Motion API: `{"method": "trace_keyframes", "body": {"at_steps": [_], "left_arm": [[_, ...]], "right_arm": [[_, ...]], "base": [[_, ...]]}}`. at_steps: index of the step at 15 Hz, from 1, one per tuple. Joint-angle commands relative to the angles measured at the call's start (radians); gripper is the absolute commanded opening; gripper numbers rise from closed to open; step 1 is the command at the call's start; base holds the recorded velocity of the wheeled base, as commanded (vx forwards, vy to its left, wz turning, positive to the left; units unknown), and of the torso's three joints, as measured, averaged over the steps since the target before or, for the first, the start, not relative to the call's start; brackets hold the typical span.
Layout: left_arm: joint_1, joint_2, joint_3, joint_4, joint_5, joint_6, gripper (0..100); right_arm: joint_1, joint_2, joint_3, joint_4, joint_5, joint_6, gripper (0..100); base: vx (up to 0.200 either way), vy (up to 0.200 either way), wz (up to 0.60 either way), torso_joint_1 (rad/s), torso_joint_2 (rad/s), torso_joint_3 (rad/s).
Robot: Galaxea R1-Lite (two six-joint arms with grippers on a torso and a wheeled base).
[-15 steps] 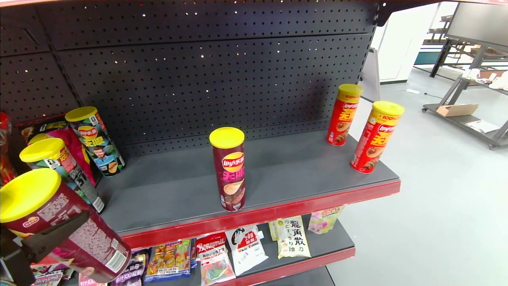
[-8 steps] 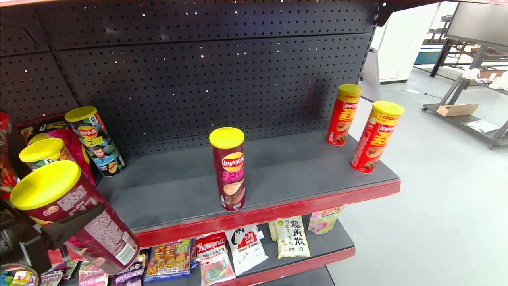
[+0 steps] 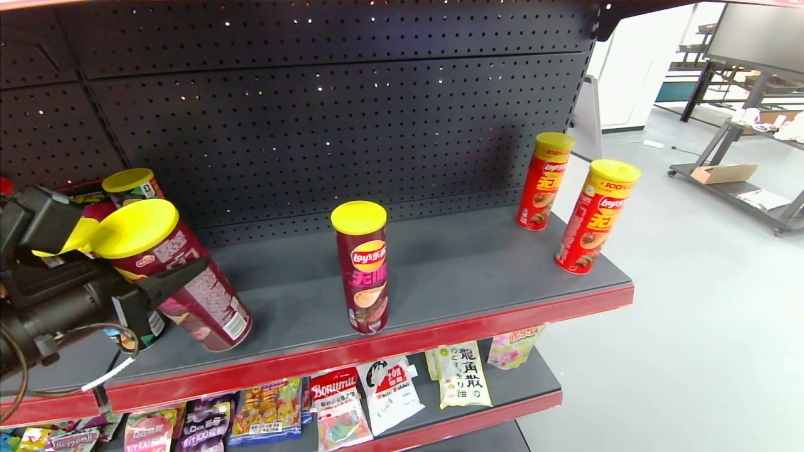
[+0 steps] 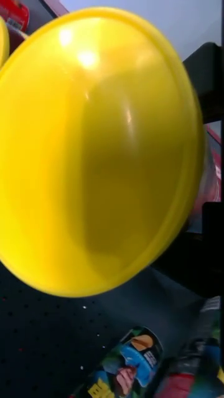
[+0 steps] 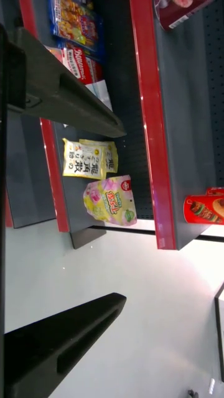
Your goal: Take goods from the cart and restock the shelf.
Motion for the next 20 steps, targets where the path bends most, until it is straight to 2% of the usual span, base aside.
{"method": "trace_keyframes", "body": {"at_steps": [1,5,7,12,16,20], "left_arm": [[-0.023,0.106,-0.003,-0.038,0.002,-0.001,0],[-0.046,0.23,-0.068,-0.137,-0.006,-0.009,0],[-0.088,0.239,-0.074,-0.143,-0.014,-0.041,0],[-0.112,0.352,-0.168,-0.143,-0.023,-0.035,0],[-0.117,0.451,-0.255,-0.135,0.014,-0.038,0],[-0.18,0.509,-0.404,-0.074,0.103,-0.101,0]], "right_arm": [[0.001,-0.001,0.0,0.0,0.001,0.0,100],[0.001,-0.001,0.0,0.0,0.001,0.0,100],[0.001,-0.001,0.0,0.0,0.001,0.0,100],[0.001,-0.001,0.0,0.0,-0.001,0.0,100],[0.001,-0.001,0.0,0.0,0.001,0.0,100],[0.001,-0.001,0.0,0.0,0.001,0.0,100]], "base": [[0.0,0.0,0.0,0.0,0.0,0.0],[0.0,0.0,0.0,0.0,0.0,0.0],[0.0,0.0,0.0,0.0,0.0,0.0],[0.0,0.0,0.0,0.0,0.0,0.0],[0.0,0.0,0.0,0.0,0.0,0.0],[0.0,0.0,0.0,0.0,0.0,0.0]]}}
